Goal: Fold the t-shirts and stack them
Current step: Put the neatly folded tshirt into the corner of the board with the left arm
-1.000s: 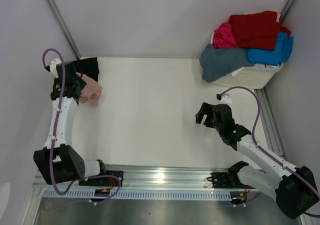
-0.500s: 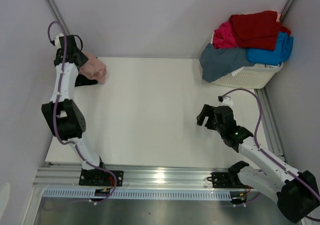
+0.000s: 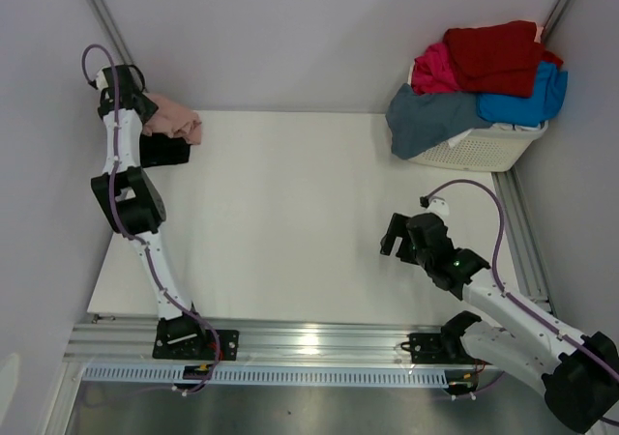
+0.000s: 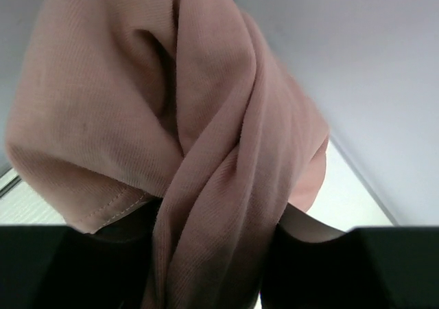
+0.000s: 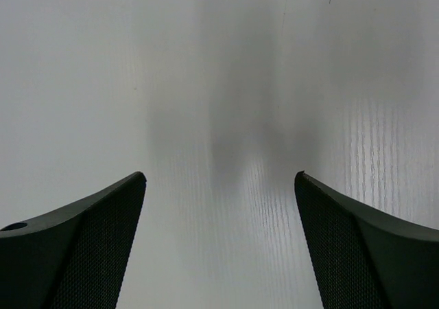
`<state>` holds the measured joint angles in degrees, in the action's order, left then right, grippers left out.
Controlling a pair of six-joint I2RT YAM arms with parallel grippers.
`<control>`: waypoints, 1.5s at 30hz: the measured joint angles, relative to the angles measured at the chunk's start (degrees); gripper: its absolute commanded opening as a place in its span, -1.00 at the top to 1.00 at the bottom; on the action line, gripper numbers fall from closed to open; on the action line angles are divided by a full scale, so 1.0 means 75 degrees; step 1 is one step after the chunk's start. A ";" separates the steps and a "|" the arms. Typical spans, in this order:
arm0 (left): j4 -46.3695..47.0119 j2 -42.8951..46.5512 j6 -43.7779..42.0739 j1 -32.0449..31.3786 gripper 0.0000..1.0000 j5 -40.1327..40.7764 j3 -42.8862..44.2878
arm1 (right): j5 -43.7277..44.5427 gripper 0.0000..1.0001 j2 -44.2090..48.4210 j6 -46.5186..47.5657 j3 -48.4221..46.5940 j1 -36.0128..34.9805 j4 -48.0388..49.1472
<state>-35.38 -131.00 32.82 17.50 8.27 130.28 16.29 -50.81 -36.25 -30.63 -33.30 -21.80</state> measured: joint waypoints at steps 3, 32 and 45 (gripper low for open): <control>0.0029 -0.0341 0.0102 0.0122 0.96 -0.0152 0.0000 | 0.0122 -0.90 -0.0006 -0.0108 -0.0064 -0.0195 -0.0216; 0.1629 -0.0769 0.1358 0.0729 0.13 -0.2704 -0.2387 | 0.1897 -0.99 -0.1003 -0.0469 -0.1390 -0.1647 -0.0979; 0.4106 0.2046 0.0758 0.0793 -0.99 -0.2815 -0.5292 | 0.2183 -0.99 -0.0484 -0.0157 -0.1463 -0.1649 -0.1405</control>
<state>-4.58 -115.66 38.50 23.44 -12.84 90.59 32.67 -54.43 -37.43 -41.60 -45.67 -32.34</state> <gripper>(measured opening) 0.992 0.993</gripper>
